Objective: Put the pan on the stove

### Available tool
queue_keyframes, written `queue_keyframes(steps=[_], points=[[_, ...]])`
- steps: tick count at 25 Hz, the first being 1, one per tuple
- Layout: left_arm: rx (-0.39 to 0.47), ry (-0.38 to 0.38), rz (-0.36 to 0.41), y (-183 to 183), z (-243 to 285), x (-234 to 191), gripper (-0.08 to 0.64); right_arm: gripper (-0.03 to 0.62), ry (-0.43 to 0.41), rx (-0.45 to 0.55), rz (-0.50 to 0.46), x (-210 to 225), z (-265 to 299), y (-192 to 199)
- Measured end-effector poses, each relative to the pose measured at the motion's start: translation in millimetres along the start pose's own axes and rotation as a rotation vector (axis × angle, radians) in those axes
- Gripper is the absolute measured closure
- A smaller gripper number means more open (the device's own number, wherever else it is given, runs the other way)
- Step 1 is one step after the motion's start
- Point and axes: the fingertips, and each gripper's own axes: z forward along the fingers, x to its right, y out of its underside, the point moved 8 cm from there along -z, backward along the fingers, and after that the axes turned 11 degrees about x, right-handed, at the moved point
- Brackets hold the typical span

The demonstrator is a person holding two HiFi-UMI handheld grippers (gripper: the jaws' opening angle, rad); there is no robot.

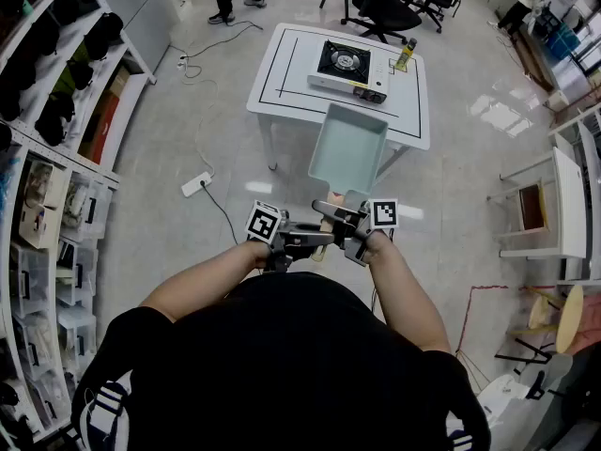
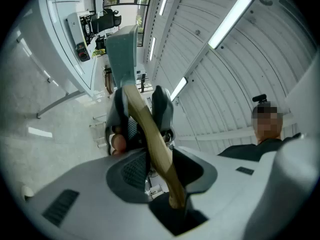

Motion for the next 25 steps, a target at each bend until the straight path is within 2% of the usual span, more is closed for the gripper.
queue_keyframes(steps=[5, 16, 21, 25], points=[[-0.023, -0.016, 0.049, -6.1, -2.9, -2.0, 0.413, 0.457, -0.003, 0.004, 0.0, -1.6, 3.4, -0.2], [-0.005, 0.024, 0.015, -8.6, -16.1, 10.5, 0.413, 0.456, 0.006, 0.024, -0.02, -9.4, 17.9, 7.1], [0.001, -0.002, 0.06, -10.8, -11.7, 9.7, 0.413, 0.455, 0.0, 0.023, -0.03, -13.7, 13.4, 2.7], [0.002, 0.007, 0.046, -18.3, -19.3, 10.1, 0.413, 0.454, -0.012, 0.023, -0.041, -10.7, 27.3, 0.3]])
